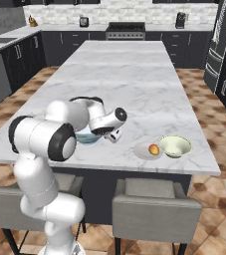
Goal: Take the smaller bowl and place it next to the appetizer plate on the dining counter , and place the larger bowl next to the plate with cooked food.
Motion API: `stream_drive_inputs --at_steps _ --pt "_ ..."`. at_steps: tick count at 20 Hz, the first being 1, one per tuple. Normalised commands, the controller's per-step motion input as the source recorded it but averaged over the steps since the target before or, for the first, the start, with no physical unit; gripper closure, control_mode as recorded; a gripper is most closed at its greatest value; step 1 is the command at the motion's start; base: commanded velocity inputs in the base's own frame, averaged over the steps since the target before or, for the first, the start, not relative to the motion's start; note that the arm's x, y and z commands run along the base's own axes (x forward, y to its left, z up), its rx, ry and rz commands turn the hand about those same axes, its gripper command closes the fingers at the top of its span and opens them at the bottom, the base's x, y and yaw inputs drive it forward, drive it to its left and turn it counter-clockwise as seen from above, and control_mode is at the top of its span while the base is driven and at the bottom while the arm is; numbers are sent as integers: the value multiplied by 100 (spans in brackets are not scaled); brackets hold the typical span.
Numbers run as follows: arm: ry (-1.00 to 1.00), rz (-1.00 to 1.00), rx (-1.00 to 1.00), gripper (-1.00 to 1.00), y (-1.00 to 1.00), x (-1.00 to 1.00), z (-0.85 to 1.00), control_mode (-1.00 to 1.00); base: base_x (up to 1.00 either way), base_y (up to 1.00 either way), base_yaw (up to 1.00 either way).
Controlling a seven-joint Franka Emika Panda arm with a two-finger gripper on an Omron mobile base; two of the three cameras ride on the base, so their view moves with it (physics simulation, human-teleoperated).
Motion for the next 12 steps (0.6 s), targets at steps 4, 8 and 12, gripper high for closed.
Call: stream_drive_inputs --at_steps 4,8,12 --pt "-4 -4 0 -100 0 -85 100 -100 0 0 0" --pt "0 -2 -1 -100 1 -98 100 -100 0 0 0" --pt "2 0 -19 -100 46 -98 100 -100 0 0 0"
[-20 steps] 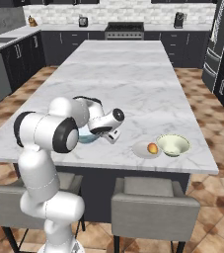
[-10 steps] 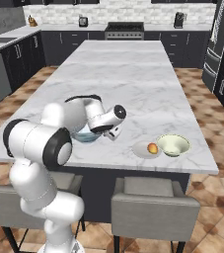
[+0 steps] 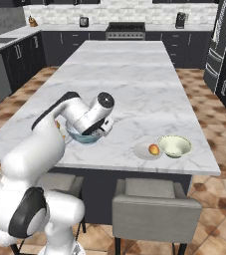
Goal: Take the smaller bowl and place it next to the appetizer plate on the dining counter , and place the larger bowl next to the plate with cooked food.
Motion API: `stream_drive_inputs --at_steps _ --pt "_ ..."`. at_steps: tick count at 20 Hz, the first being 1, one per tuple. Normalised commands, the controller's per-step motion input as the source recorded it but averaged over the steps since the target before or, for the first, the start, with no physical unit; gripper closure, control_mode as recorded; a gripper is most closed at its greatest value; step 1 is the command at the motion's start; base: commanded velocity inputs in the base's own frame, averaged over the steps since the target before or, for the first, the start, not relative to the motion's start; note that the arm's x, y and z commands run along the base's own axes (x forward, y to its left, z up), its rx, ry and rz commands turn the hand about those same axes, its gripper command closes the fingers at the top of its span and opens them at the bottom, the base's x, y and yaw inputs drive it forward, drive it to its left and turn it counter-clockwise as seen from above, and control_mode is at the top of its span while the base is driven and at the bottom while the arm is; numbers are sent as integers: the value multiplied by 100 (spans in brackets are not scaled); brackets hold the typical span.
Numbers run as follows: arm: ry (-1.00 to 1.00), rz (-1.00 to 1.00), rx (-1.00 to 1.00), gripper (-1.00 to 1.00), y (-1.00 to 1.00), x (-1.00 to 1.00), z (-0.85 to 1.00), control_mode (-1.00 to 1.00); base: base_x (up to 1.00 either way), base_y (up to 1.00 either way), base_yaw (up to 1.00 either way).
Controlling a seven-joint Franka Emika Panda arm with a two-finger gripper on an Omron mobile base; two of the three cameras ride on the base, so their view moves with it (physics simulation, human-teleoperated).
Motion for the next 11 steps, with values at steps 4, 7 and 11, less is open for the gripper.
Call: stream_drive_inputs --at_steps 4,7,11 --pt "0 3 -42 -100 80 -67 96 -100 0 0 0" --pt "4 0 -37 -100 52 -70 39 -100 0 0 0" --pt "-14 0 -19 -100 39 -91 1 -100 0 0 0"
